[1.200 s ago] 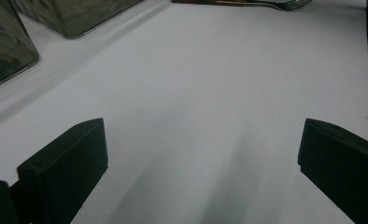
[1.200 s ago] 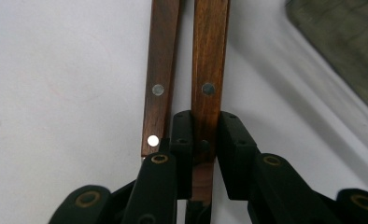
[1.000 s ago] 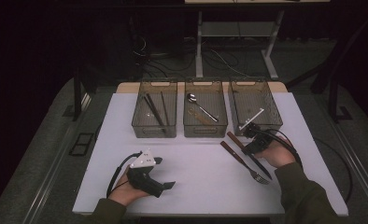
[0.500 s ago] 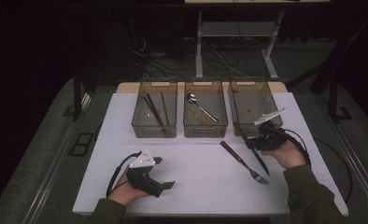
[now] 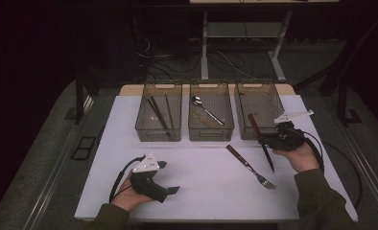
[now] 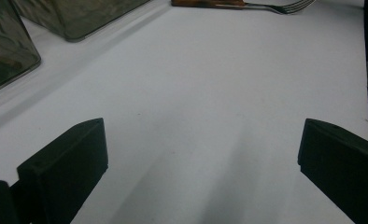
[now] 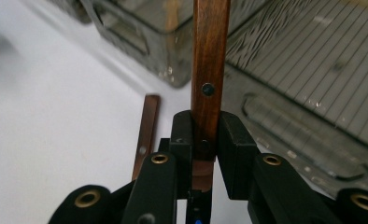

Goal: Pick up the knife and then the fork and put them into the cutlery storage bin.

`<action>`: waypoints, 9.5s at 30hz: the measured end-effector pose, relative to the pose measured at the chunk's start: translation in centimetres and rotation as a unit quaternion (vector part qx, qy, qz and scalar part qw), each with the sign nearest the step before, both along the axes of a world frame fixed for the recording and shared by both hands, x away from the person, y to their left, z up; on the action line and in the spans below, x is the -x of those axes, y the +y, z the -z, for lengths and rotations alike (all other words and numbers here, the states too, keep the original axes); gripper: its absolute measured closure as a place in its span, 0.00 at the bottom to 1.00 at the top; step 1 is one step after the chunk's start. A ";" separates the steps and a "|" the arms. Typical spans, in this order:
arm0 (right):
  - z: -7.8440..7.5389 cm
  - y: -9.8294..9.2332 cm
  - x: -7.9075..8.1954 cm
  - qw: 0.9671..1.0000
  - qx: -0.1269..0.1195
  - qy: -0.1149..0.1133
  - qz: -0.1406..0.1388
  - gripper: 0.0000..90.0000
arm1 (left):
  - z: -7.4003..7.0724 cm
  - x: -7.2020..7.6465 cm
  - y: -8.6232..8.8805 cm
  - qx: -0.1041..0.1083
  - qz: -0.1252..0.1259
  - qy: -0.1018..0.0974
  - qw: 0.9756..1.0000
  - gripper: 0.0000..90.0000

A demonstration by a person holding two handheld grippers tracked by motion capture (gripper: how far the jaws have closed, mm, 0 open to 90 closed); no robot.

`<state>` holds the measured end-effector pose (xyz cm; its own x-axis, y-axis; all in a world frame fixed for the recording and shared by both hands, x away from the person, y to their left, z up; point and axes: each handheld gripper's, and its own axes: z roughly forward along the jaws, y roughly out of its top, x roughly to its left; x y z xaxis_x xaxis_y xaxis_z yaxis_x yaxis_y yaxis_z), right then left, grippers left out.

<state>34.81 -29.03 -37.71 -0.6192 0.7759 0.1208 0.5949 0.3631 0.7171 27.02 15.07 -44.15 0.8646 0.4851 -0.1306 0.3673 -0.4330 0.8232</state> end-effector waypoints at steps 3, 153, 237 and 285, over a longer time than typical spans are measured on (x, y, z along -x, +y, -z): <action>-0.4 -0.6 0.1 1.000 -0.017 -0.016 0.010 0.85 | 0.0 0.0 0.0 0.000 0.001 0.000 1.000 0.01; 2.2 -0.7 4.2 0.998 -0.058 -0.032 0.011 0.29 | -0.1 0.0 0.1 -0.007 0.000 -0.009 1.000 0.01; 4.2 9.9 -1.8 0.934 0.264 0.224 -0.087 0.85 | 0.0 0.1 -0.1 -0.009 0.004 -0.010 1.000 0.01; -1.5 -0.7 0.6 0.990 -0.094 -0.086 0.056 0.85 | 0.0 0.0 0.0 -0.004 -0.003 -0.006 1.000 0.01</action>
<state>34.20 -29.73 -36.24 -0.5539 0.8151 0.1696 0.4872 0.1521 0.8600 27.04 15.07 -44.13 0.8636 0.4907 -0.1155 0.3590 -0.4377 0.8244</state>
